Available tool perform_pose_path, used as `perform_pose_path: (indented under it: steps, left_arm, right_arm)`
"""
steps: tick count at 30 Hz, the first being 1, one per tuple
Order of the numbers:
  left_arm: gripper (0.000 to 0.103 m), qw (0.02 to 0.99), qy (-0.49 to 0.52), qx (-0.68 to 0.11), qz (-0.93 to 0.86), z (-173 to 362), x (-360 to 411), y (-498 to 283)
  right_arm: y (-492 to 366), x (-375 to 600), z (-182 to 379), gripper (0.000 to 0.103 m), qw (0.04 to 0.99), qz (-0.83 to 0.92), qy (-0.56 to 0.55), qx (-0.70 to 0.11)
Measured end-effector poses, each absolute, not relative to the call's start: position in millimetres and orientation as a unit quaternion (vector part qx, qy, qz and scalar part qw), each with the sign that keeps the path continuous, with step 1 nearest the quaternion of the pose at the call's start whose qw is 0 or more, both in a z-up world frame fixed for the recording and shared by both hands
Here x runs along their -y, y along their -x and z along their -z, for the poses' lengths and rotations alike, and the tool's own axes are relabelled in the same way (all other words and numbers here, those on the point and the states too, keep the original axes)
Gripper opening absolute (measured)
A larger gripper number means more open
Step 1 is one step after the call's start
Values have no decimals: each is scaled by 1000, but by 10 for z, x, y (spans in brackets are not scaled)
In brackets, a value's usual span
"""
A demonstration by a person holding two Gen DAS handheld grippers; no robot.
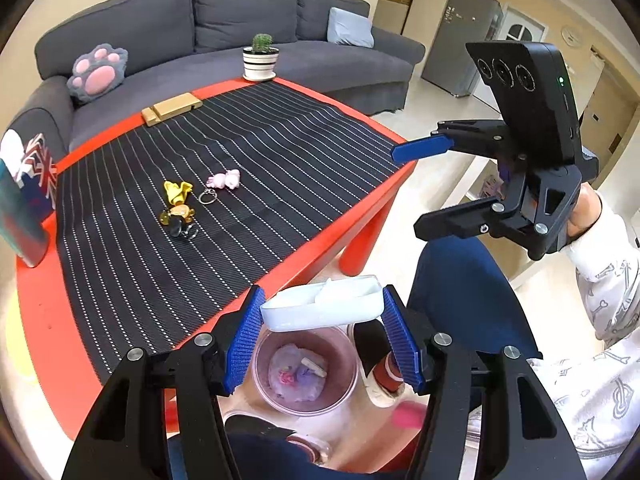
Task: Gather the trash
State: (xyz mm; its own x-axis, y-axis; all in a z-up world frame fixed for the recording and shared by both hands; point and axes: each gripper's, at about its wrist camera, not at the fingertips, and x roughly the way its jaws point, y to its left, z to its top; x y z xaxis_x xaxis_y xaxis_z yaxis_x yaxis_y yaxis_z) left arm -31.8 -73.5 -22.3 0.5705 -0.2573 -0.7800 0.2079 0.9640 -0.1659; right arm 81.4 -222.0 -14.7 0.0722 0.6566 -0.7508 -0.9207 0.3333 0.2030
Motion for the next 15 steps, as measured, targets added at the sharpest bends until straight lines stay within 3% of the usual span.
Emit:
perform_pose_path:
  steps: [6,7,8,9,15]
  left_arm:
    - [59,884,24,-446,135,226,777,280]
    - [64,884,24,-446,135,231,781,270]
    - [86,885,24,-445,134,236,777,264]
    - [92,889,24,-438,128,236,765,264]
    - [95,890,32,-441,115,275,723,243]
  right_arm:
    - [-855,2268,142,98,716,-552,157,-397]
    - [-853,2279,143,98,717,-552,156,-397]
    - [-853,2282,142,98,717,-552,155,-396]
    - [-852,2285,141,98,717,-552,155,-396]
    - [-857,2291,143,98,717,-552,153,-396]
